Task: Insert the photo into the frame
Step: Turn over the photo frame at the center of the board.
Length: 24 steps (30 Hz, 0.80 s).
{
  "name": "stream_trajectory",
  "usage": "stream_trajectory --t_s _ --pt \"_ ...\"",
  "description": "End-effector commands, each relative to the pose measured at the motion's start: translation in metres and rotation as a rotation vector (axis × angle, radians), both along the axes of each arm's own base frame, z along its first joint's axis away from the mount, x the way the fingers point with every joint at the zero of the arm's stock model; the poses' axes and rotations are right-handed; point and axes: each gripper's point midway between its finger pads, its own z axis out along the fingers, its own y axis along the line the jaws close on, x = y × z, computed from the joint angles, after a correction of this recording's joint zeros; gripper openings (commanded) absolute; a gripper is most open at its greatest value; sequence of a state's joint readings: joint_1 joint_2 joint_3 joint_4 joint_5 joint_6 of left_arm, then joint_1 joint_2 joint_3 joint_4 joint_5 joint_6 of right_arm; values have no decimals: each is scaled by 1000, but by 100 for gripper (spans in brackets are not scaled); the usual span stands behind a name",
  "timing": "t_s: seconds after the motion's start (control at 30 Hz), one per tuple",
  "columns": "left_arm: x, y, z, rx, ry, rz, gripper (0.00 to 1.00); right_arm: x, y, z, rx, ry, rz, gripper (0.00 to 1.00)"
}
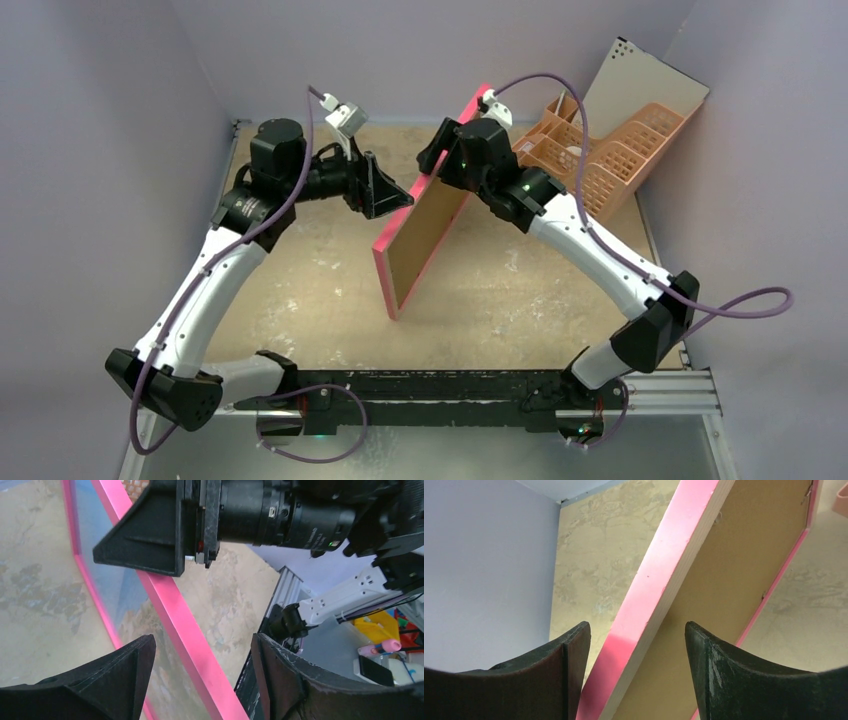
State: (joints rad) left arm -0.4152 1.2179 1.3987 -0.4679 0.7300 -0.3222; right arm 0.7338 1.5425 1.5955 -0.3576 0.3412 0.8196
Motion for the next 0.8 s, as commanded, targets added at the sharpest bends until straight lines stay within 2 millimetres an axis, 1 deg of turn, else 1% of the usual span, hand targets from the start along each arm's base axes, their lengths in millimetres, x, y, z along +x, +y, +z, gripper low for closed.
stream_trajectory --t_s 0.0,0.13,0.27,0.33,0.57,0.7,0.77 --pt "-7 -4 38 -114 -64 -13 73 -18 -21 4 -30 20 12 71" --pt "6 5 37 -93 -79 94 73 -32 -43 4 -60 44 -2 67" --pt "20 12 28 -75 -77 181 73 -43 -58 2 -41 61 -7 61" --pt "27 13 18 -57 -54 207 73 -45 -61 0 -20 73 -3 56" --pt "46 21 -25 50 55 303 73 -54 -73 -14 23 120 -20 47" --pt "57 36 -45 103 87 417 73 -58 -83 -20 29 134 -23 38" --pt "64 46 -54 128 108 495 72 -58 -88 -26 11 151 -21 36"
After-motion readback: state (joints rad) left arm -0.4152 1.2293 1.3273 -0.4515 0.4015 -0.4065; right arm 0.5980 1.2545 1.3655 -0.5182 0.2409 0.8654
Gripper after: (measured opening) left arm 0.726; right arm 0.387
